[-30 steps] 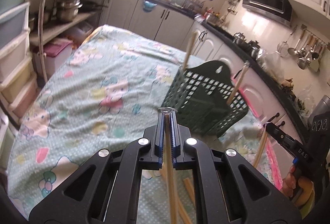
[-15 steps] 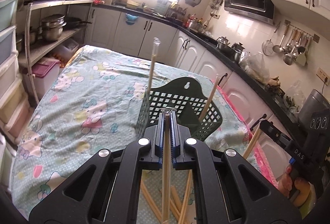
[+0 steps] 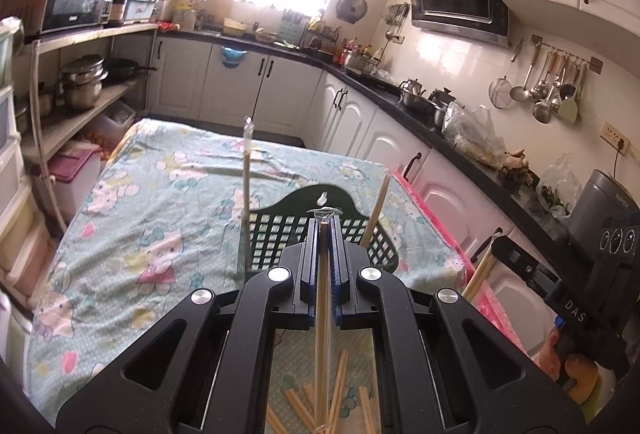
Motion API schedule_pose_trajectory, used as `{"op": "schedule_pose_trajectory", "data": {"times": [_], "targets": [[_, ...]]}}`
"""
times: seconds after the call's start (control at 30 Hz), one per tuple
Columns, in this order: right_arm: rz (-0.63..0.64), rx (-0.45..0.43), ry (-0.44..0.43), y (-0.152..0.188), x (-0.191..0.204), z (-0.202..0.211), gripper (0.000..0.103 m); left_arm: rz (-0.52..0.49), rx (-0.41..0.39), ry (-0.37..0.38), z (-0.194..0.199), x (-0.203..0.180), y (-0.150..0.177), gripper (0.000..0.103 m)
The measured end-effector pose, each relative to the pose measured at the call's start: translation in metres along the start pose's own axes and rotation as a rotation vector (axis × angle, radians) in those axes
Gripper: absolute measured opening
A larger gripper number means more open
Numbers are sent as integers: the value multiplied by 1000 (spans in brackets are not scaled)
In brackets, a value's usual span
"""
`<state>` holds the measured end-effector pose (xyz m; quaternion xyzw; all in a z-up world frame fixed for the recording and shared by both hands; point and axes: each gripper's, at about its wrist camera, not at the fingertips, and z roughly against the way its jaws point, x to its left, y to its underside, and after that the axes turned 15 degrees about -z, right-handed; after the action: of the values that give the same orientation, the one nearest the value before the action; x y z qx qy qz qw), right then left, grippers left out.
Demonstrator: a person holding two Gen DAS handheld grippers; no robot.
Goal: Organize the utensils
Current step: 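Raise the left gripper's chopstick above the caddy while the right gripper carries its own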
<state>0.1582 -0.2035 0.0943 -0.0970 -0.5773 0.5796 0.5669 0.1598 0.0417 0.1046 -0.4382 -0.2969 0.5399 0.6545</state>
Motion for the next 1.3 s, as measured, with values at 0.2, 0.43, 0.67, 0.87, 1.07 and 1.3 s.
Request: {"op": "schedule_pose_trajectory", "data": {"times": [0.2,0.43,0.67,0.87,1.07,1.3], "targets": [[13,-20,-11,-8,6,2,5,-30,-13,-1,-3,-8,-14,3],[33,-52,-31,-23,16,4,5,-58,-46,-1,-4,-15,-33,3],[58,-90,-48,-40,26,3,5,-68,-76,3,-7,-18,-51,3],[83,-129,-60,-58,38,2,5,-68,-99,1,-11,-19,-65,3],[101,-161,-63,-75,47,1,5,-81,-127,1,-14,-21,-84,3],[118,-195,-60,-94,56,-5,5,-83,-171,-20,-18,-18,-105,3]]}}
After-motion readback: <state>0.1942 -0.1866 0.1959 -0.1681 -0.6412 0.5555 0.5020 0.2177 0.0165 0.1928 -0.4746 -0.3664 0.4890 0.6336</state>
